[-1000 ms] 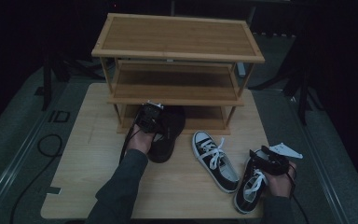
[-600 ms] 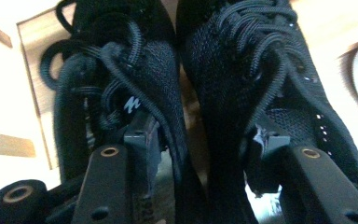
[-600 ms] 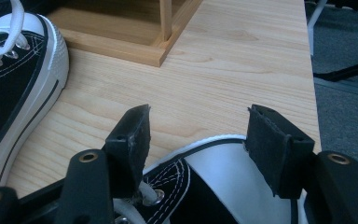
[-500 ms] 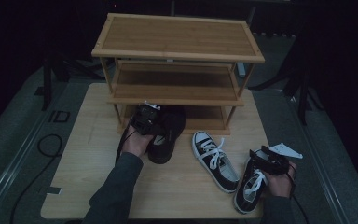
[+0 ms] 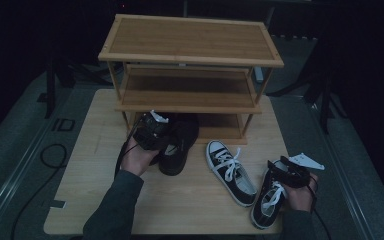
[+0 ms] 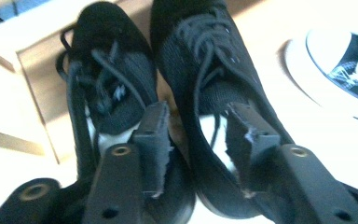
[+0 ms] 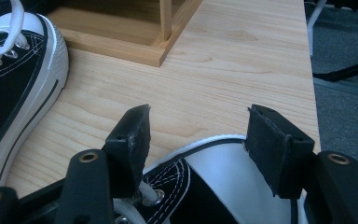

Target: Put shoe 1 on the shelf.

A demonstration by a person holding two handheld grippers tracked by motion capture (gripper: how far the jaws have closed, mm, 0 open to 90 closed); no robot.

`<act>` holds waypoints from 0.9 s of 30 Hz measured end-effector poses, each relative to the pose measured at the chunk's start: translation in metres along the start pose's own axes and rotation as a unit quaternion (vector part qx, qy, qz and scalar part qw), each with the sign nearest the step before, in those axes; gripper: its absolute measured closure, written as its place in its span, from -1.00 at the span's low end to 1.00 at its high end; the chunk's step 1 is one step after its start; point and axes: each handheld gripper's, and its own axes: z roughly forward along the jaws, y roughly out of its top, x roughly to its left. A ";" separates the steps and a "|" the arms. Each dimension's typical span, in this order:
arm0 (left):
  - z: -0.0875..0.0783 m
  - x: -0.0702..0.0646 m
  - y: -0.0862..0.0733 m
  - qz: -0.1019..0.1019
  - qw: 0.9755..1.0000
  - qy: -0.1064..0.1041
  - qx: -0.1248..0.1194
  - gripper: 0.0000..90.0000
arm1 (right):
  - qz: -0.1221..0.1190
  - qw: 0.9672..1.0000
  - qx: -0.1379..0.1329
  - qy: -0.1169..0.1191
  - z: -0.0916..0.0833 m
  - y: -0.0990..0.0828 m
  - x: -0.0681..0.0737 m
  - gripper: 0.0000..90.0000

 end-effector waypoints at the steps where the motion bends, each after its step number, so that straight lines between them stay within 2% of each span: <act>1: -0.002 -0.001 -0.004 0.000 1.000 -0.006 0.000 0.48 | -0.001 1.000 0.000 0.000 0.000 0.000 0.000 -0.11; 4: -0.006 -0.001 -0.009 0.001 1.000 -0.019 -0.006 0.64 | -0.001 1.000 0.000 0.000 0.000 0.000 0.000 -0.11; 9: -0.012 -0.004 -0.020 0.014 1.000 -0.019 -0.004 0.99 | 0.001 1.000 0.000 0.000 0.000 0.000 0.000 -0.11; 16: -0.014 -0.005 -0.035 0.020 1.000 -0.023 0.004 1.00 | 0.000 1.000 0.000 0.000 0.000 0.000 0.000 -0.11; 22: -0.006 -0.004 -0.049 0.011 0.999 -0.029 0.018 1.00 | 0.000 1.000 0.000 0.000 0.000 0.000 0.000 -0.11; 27: 0.003 -0.007 -0.060 0.013 0.999 -0.036 0.028 1.00 | 0.000 1.000 0.000 0.000 0.000 0.000 0.000 -0.11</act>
